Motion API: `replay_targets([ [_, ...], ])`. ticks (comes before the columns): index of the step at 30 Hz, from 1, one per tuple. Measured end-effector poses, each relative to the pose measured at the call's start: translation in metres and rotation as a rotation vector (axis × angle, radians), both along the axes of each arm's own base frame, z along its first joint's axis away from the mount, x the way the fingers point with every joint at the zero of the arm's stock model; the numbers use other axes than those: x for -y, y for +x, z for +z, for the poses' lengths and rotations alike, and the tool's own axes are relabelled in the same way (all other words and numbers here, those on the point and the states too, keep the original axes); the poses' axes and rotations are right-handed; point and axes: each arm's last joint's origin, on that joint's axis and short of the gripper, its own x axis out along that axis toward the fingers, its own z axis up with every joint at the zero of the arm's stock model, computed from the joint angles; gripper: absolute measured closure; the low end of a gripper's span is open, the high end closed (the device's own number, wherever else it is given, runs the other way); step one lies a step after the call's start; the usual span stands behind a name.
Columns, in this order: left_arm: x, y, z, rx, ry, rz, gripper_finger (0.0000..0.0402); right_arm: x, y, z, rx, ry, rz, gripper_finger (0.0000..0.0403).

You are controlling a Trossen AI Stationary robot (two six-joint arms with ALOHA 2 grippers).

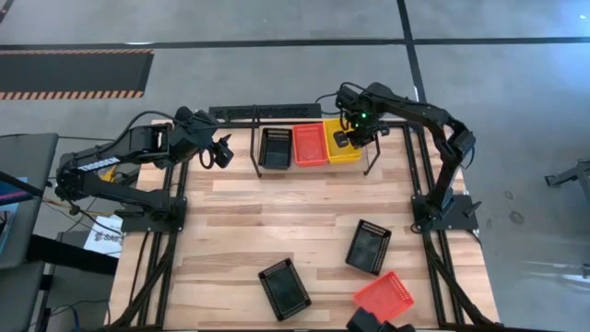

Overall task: Stack baskets on shelf by color
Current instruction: Stack the yellow bin on top of the other yellow bin on the shelf, then stack the orange bin on top of the other orange bin on the shelf

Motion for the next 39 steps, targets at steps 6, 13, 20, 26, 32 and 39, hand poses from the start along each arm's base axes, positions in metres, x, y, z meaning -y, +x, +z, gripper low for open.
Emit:
replay_targets([
  [6, 0.000, 0.000, 0.000, 0.003, -0.002, 0.002, 0.0160, -0.004, 0.002, 0.001, -0.006, 0.001, 0.042, 0.0270],
  [13, 0.000, 0.000, 0.000, 0.004, -0.002, 0.003, 0.0160, -0.001, -0.002, 0.021, -0.036, -0.022, 0.036, 0.0211],
  [20, 0.000, 0.000, 0.000, 0.008, -0.005, 0.006, 0.0160, 0.001, 0.008, 0.077, 0.088, -0.149, 0.057, 0.0196],
  [26, 0.000, 0.000, 0.000, 0.008, -0.005, 0.006, 0.0160, -0.027, 0.031, 0.141, 0.298, -0.325, 0.232, 0.0198],
  [32, 0.000, 0.000, 0.000, 0.004, -0.001, 0.005, 0.0160, -0.080, 0.038, 0.193, 0.435, -0.418, 0.466, 0.0209],
  [39, 0.000, 0.000, 0.000, 0.003, -0.002, 0.004, 0.0160, -0.139, 0.032, 0.214, 0.512, -0.379, 0.571, 0.0213],
])
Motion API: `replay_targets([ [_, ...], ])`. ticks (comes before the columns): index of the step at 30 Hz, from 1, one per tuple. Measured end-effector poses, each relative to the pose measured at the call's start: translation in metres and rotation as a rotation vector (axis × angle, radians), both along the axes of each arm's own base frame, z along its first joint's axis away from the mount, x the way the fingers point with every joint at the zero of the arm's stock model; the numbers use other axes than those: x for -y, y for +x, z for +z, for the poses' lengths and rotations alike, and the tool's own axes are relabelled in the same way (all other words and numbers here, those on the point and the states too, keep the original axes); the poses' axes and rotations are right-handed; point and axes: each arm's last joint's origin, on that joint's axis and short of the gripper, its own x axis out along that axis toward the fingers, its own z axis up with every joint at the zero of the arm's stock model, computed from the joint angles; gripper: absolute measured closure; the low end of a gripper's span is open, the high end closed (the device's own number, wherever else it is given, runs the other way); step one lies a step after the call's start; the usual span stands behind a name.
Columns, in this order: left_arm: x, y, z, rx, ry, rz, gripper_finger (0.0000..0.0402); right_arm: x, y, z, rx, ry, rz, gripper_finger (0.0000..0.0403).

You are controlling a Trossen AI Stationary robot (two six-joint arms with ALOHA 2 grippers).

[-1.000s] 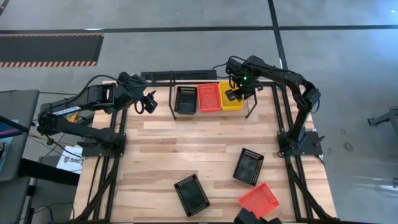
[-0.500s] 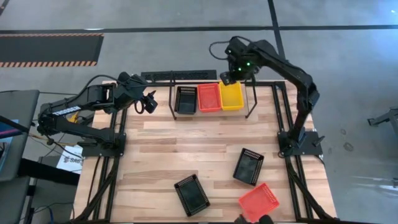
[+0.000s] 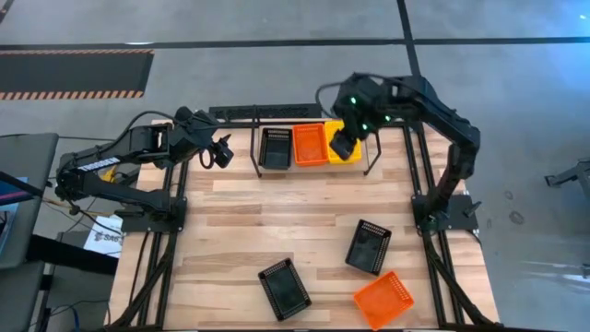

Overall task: Stack baskets on shelf by color
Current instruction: Stack the orange bin on top of the other orange bin on the shelf

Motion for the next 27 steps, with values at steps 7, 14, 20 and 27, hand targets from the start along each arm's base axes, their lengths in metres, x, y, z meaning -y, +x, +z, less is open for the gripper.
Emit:
replay_targets([
  [7, 0.000, 0.000, -0.001, -0.007, -0.006, -0.004, 0.0160, -0.037, 0.008, -0.001, -0.008, 0.035, 0.060, 0.0215],
  [14, 0.001, -0.001, -0.002, -0.014, -0.023, -0.020, 0.0160, -0.052, 0.039, -0.016, -0.001, 0.034, 0.121, 0.0214],
  [20, 0.002, 0.000, -0.003, -0.018, -0.075, -0.067, 0.0160, -0.051, 0.093, -0.049, 0.031, 0.027, 0.136, 0.0218],
  [27, 0.004, -0.004, -0.007, -0.065, -0.101, -0.068, 0.0160, -0.058, 0.143, -0.116, -0.097, 0.423, 0.343, 0.0223],
])
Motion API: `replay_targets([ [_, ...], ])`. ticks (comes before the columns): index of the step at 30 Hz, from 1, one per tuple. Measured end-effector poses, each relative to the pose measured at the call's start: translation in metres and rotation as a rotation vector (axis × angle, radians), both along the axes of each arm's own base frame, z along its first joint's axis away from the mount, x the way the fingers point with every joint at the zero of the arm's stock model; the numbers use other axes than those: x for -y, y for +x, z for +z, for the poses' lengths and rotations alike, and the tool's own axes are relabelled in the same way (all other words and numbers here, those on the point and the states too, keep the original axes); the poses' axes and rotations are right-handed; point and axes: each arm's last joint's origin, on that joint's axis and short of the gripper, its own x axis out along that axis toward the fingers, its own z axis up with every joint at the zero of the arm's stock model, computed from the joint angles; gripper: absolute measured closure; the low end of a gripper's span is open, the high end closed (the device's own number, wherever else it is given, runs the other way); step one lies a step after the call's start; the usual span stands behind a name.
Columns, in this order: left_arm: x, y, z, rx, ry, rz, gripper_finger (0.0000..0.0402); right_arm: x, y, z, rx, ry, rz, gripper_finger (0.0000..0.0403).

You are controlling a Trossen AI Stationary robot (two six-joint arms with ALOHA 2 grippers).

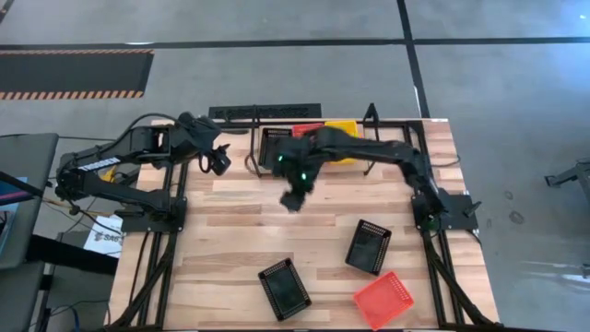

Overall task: Stack baskets on shelf by color
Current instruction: Stack the orange bin on top of the other orange bin on the shelf

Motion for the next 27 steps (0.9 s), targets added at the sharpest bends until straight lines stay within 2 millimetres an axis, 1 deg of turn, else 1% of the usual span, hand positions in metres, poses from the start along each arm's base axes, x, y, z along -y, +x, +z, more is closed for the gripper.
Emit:
replay_targets([
  [2, 0.001, -0.004, -0.003, -0.037, -0.016, 0.014, 0.0160, -0.008, -0.001, -0.015, -0.139, 0.216, 0.072, 0.0229],
  [3, 0.001, -0.005, -0.004, -0.047, -0.024, 0.025, 0.0160, -0.014, -0.005, -0.021, -0.227, 0.269, 0.080, 0.0232],
  [4, 0.001, -0.007, -0.005, -0.056, -0.035, 0.037, 0.0160, -0.018, -0.006, -0.027, -0.292, 0.283, 0.087, 0.0236],
  [5, 0.002, -0.008, -0.006, -0.066, -0.046, 0.049, 0.0160, -0.024, -0.005, -0.034, -0.319, 0.267, 0.105, 0.0239],
  [6, 0.002, -0.009, -0.007, -0.068, -0.056, 0.062, 0.0160, -0.029, -0.002, -0.037, -0.307, 0.241, 0.124, 0.0243],
  [8, 0.002, -0.010, -0.007, -0.056, -0.070, 0.084, 0.0160, -0.040, -0.002, -0.036, -0.291, 0.222, 0.163, 0.0250],
  [10, 0.002, -0.010, -0.007, -0.037, -0.077, 0.103, 0.0160, -0.053, -0.010, -0.026, -0.282, 0.197, 0.193, 0.0258],
  [13, 0.001, -0.009, -0.006, -0.011, -0.068, 0.129, 0.0160, -0.074, -0.024, -0.005, -0.219, 0.038, 0.210, 0.0271],
  [15, 0.001, -0.009, -0.006, -0.005, -0.071, 0.140, 0.0160, -0.085, -0.038, 0.012, -0.185, -0.052, 0.200, 0.0279],
  [17, 0.001, -0.009, -0.006, 0.013, -0.082, 0.157, 0.0160, -0.098, -0.057, 0.032, -0.153, -0.150, 0.127, 0.0287],
  [20, 0.001, -0.008, -0.006, 0.026, -0.087, 0.171, 0.0160, -0.120, -0.095, 0.069, -0.055, -0.247, 0.044, 0.0294],
  [23, 0.001, -0.007, -0.005, 0.035, -0.072, 0.167, 0.0160, -0.141, -0.141, 0.102, 0.058, -0.291, -0.055, 0.0296],
  [26, 0.001, -0.007, -0.004, 0.026, -0.053, 0.153, 0.0160, -0.155, -0.186, 0.129, 0.182, -0.314, -0.152, 0.0296],
  [27, 0.001, -0.006, -0.004, 0.028, -0.052, 0.153, 0.0160, -0.159, -0.201, 0.136, 0.223, -0.316, -0.161, 0.0296],
])
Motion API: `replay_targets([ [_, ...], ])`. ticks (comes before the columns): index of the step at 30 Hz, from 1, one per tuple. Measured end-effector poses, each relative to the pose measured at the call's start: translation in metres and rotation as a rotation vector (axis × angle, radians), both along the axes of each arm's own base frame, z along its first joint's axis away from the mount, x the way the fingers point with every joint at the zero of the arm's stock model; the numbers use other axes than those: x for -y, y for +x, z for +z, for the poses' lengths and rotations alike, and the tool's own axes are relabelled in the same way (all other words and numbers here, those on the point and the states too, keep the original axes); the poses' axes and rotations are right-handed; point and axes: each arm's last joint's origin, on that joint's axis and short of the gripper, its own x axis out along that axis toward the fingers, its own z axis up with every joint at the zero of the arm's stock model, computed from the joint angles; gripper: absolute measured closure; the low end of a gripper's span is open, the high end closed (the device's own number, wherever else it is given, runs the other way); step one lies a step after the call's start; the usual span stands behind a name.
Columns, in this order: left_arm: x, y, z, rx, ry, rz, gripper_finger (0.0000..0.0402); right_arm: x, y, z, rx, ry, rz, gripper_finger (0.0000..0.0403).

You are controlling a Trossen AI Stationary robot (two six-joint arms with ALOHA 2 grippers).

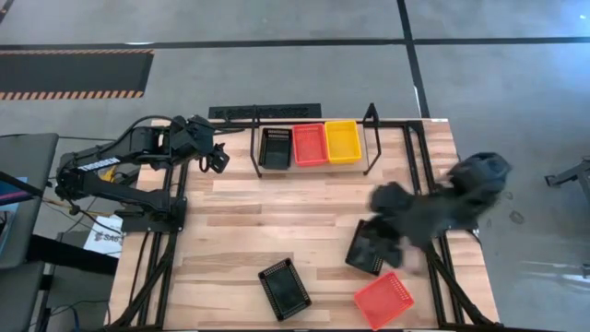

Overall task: Stack baskets on shelf by color
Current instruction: Stack the orange bin on top of the other orange bin on the shelf

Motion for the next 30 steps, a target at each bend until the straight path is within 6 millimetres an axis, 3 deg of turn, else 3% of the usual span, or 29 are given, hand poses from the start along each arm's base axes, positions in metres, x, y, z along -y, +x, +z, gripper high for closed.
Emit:
replay_targets([
  [6, 0.001, 0.000, 0.000, 0.000, -0.002, -0.005, 0.0160, -0.012, -0.061, 0.024, 0.089, 0.144, 0.024, 0.0296],
  [12, 0.004, 0.001, 0.000, 0.014, -0.010, -0.007, 0.0160, -0.033, -0.073, 0.021, 0.069, 0.144, 0.121, 0.0296],
  [20, 0.006, 0.002, 0.000, 0.027, -0.017, -0.010, 0.0160, -0.063, -0.050, -0.001, 0.043, -0.088, 0.315, 0.0296],
  [24, 0.006, 0.002, 0.000, 0.026, -0.017, -0.010, 0.0160, -0.068, -0.023, -0.016, 0.020, -0.221, 0.378, 0.0296],
  [30, 0.006, 0.001, 0.000, 0.026, -0.014, -0.008, 0.0160, -0.061, 0.030, -0.035, 0.001, -0.231, 0.255, 0.0296],
])
